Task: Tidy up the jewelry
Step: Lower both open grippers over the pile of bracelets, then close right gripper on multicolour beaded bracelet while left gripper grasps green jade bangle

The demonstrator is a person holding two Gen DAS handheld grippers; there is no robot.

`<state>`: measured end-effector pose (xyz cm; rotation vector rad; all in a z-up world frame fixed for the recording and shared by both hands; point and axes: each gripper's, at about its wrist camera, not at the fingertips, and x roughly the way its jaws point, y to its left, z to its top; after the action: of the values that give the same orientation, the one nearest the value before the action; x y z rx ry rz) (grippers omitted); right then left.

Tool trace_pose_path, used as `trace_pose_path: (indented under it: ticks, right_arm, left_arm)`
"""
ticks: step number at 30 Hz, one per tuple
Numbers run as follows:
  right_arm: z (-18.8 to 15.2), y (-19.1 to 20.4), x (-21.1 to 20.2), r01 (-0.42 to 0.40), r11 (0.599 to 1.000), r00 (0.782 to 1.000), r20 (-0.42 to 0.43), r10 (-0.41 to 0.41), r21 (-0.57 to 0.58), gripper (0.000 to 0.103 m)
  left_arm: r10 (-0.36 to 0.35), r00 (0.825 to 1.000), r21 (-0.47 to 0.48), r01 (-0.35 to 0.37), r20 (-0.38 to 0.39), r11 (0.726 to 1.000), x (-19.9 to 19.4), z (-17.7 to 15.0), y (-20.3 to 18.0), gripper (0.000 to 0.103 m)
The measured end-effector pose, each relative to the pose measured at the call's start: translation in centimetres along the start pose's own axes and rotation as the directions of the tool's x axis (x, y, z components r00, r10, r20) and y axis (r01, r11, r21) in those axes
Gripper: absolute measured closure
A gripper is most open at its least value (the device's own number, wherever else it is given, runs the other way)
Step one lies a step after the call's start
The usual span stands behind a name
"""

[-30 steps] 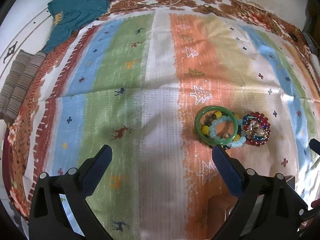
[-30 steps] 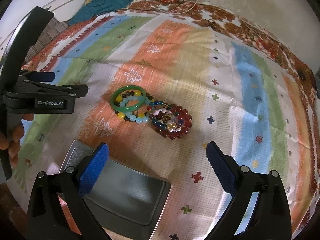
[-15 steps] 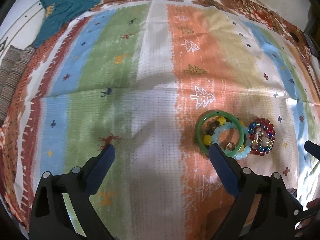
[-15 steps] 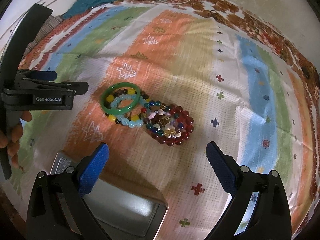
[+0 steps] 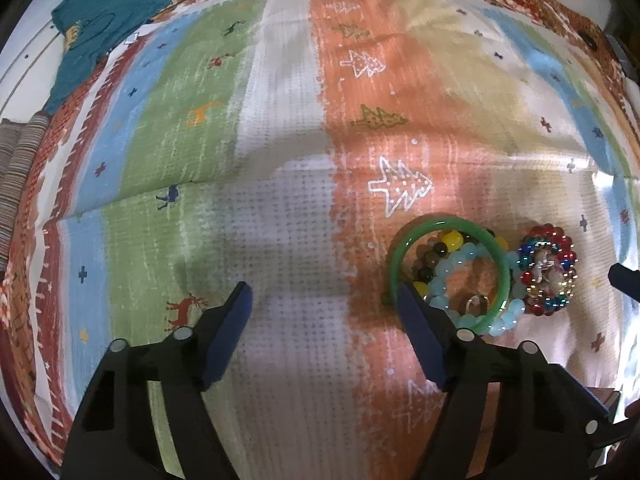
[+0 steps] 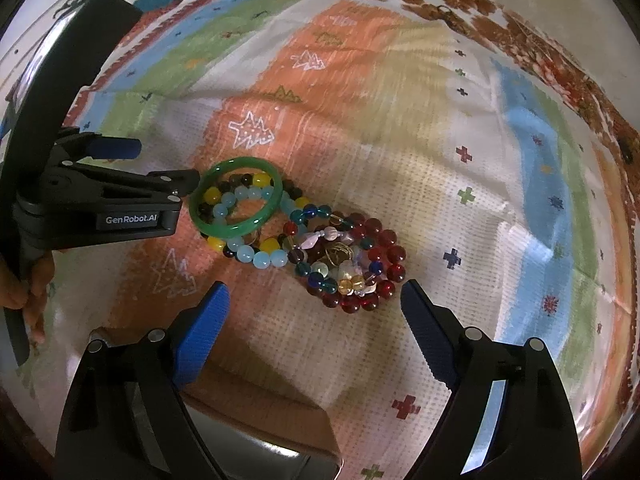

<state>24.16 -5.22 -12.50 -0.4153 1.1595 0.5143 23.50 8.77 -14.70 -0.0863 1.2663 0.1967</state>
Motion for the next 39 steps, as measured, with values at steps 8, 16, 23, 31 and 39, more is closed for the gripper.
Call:
trace_pose_path:
  ticks: [8, 16, 23, 31, 39]
  right_arm:
    - [0.4, 0.3, 1.3, -0.003, 1.000, 0.999, -0.032, 0.002, -0.026, 0.042]
    - [0.3, 0.5, 2.4, 0.008, 0.999, 0.998, -0.058, -0.011, -0.050, 0.077]
    - [-0.1, 0.2, 2.5, 0.002, 0.998, 0.999, -0.053, -0.005, -0.057, 0.090]
    - [0.1, -0.6, 1.2, 0.000, 0.999, 1.000, -0.021, 0.000, -0.032, 0.102]
    - [-0.3, -1.4, 0.1, -0.020, 1.000, 1.000, -0.006, 0.020, 0.013, 0.102]
  left_arm:
    - [0.021, 1.000, 0.022, -0.020, -0.016, 1.000, 1.1, 0.1, -0.3, 0.050]
    - [0.023, 1.000, 0.051, -0.022, -0.001, 0.998, 1.4, 0.4, -1.0, 0.068]
    - [0.045, 0.999, 0.082, -0.046, 0.012, 0.996, 1.2, 0.1, -1.7, 0.103]
    - [0.030, 0.999, 0.051, -0.032, 0.037, 0.998, -0.3, 0.1, -1.4, 0.103]
    - [-0.012, 0.997, 0.042, 0.009, 0.070, 0.999, -2.7, -0.2, -1.6, 0.103]
